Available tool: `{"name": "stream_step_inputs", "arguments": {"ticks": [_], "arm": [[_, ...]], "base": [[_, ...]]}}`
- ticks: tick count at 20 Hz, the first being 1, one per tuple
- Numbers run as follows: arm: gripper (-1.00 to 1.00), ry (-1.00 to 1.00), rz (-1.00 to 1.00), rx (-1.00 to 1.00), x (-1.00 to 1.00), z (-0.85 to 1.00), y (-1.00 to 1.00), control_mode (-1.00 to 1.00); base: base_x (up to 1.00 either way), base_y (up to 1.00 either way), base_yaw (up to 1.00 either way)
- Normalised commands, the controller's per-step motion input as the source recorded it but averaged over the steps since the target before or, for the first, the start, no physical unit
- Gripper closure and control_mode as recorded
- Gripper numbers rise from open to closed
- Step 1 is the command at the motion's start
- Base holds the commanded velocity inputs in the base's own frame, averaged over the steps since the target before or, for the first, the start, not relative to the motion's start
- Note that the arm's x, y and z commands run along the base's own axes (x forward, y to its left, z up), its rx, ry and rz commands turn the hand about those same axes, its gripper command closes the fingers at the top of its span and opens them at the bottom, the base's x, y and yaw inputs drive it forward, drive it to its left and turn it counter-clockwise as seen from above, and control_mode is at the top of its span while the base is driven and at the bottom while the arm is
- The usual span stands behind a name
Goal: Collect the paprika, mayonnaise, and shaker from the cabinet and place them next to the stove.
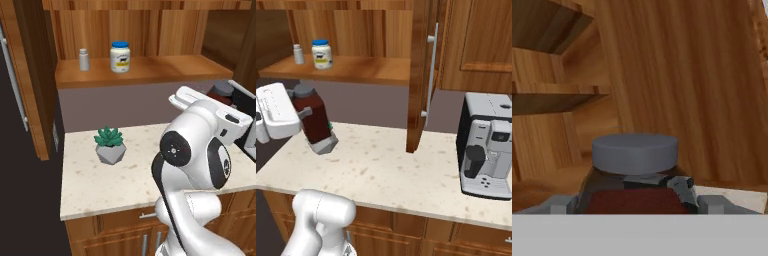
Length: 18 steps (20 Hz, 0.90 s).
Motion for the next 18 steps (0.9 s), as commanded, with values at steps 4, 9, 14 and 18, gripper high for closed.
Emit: {"name": "stream_step_inputs", "arguments": {"ticks": [4,9,14,18], "arm": [[1.0,0.0,0.0,0.0,0.0,0.0,0.0,1.0],[1.0,0.0,0.0,0.0,0.0,0.0,0.0,1.0],[1.0,0.0,0.0,0.0,0.0,0.0,0.0,1.0],[1.0,0.0,0.0,0.0,0.0,0.0,0.0,1.0]], "base": [[-0.95,-0.01,-0.07],[-0.99,-0.24,-0.11],[-0.83,-0.7,-0.15],[-0.78,-0.91,-0.14]]}}
